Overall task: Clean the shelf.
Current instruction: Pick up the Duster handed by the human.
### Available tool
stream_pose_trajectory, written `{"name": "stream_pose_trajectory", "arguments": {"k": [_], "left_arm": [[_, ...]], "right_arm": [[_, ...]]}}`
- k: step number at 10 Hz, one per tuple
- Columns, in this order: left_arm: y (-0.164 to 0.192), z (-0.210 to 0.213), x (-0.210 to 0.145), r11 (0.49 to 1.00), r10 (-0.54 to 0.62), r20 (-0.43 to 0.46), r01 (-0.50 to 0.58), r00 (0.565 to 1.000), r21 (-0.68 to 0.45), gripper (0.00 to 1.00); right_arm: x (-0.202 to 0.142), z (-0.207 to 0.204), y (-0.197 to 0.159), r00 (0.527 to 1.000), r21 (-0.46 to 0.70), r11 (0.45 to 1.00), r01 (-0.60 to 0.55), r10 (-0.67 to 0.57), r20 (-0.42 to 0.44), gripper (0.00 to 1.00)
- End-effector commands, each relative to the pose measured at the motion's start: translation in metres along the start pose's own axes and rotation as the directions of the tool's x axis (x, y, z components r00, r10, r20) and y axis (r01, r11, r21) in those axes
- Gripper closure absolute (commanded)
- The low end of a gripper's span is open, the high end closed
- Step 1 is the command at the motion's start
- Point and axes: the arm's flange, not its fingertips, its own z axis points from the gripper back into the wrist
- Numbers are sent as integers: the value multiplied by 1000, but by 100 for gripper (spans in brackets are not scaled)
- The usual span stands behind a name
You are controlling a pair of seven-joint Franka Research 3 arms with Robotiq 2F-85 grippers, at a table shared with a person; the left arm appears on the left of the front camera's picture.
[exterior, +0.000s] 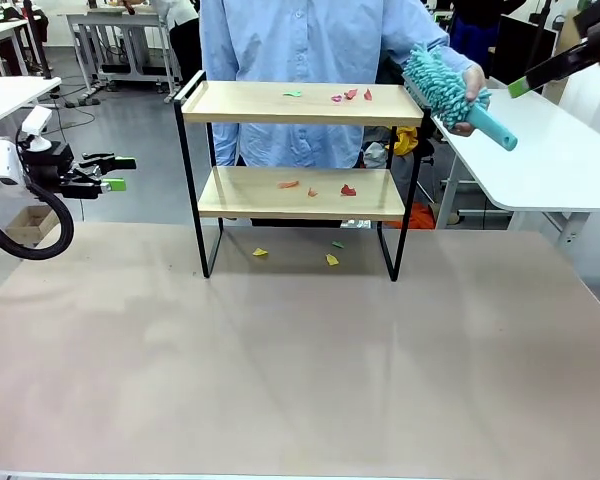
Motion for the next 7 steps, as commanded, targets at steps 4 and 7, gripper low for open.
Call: {"name": "stream_pose_trajectory", "arguments": {"k": [4,7], "left_arm": [[0,-1,3,1000,-5,-7,5,1000,0,0],[0,-1,3,1000,-5,-7,5,1000,0,0]], "right_arm": [[-1,-30,23,989,-19,996,85,-87,-116,0],[-6,-47,22,982,-34,994,105,-109,-157,0]]}}
